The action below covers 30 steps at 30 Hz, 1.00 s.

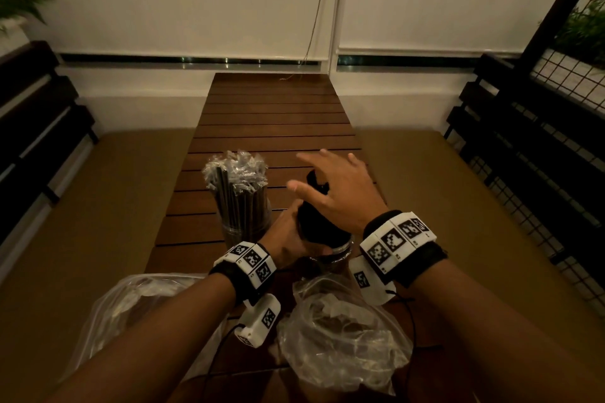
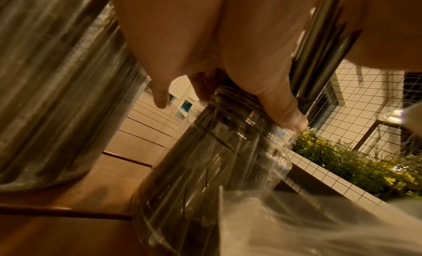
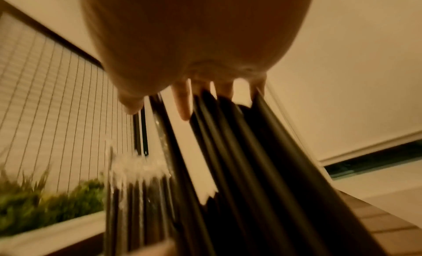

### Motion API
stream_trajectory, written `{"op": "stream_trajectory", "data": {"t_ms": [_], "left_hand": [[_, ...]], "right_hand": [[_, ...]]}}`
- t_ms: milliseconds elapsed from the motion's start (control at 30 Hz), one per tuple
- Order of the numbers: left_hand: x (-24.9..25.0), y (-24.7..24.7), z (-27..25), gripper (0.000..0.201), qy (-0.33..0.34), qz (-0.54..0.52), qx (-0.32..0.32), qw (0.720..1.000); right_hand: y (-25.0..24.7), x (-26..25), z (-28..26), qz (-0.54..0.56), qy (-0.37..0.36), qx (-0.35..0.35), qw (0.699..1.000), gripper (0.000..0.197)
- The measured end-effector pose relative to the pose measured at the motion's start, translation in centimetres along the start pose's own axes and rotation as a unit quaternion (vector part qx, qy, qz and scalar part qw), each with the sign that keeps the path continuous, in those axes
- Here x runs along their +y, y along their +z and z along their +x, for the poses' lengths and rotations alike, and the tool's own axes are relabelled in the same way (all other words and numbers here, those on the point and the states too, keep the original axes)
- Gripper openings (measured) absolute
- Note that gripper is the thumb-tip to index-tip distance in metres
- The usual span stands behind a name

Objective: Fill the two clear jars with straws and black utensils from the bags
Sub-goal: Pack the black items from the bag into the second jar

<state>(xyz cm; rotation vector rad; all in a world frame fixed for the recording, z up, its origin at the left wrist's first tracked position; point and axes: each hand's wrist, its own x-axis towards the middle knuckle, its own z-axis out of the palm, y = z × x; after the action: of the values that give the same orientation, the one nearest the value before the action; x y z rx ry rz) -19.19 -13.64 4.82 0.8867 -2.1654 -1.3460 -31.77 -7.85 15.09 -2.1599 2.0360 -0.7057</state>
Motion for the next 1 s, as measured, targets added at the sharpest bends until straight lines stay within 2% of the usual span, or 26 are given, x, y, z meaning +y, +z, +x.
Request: {"op": "stream_trajectory", "data": {"t_ms": [67, 100, 167, 267, 433, 500, 600, 700, 833, 1000], "left_hand": [[-0.3, -0.1, 0.0, 0.07, 0.006, 0.017, 0.002, 1.0], [-0.2, 0.0, -0.1, 0.068, 0.014, 0.016, 0.002, 1.0], [0.3, -0.1, -0.1, 0.069, 0.023, 0.006, 0.002, 1.0], [0.0, -0.2, 0.1, 0.063, 0.013, -0.002, -0.006, 1.0], [-1.3, 0.1, 0.5, 0.101, 0.003, 0.016, 0.0, 1.0], [-1.5, 0.1, 0.6, 0.101, -0.001, 0.019, 0.002, 1.0], [-1.8, 0.1, 0.6, 0.09, 0.001, 0.026, -0.001, 1.0], [-1.5, 0.0, 0.8, 0.088, 0.005, 0.015, -0.003, 1.0], [-1.1, 0.0, 0.9, 0.096, 0.038, 0.02, -0.005, 0.999], [-1.5, 0.0, 0.7, 0.106, 0.019, 0.008, 0.006, 1.0]], "right_hand": [[-1.0, -0.6, 0.0, 0.01, -0.021, 0.077, 0.997, 0.035], [-1.3, -0.9, -0.1, 0.005, -0.033, 0.085, 0.996, 0.025], [-1.2, -1.0, -0.6, 0.002, -0.04, 0.072, 0.997, 0.02], [-0.8, 0.1, -1.6, -0.003, -0.034, 0.068, 0.997, 0.023], [1.3, 1.3, -2.9, -0.062, -0.077, 0.062, 0.993, 0.035], [1.9, 1.3, -2.9, -0.104, -0.096, 0.073, 0.987, 0.039], [1.5, 1.7, -2.8, -0.135, -0.119, 0.069, 0.981, 0.048], [0.7, 1.5, -1.9, -0.111, -0.081, 0.057, 0.989, 0.065], [1.5, 1.2, -0.8, -0.109, -0.047, -0.03, 0.992, 0.069], [2.2, 1.7, -0.8, -0.055, -0.045, -0.008, 0.997, 0.07]]}}
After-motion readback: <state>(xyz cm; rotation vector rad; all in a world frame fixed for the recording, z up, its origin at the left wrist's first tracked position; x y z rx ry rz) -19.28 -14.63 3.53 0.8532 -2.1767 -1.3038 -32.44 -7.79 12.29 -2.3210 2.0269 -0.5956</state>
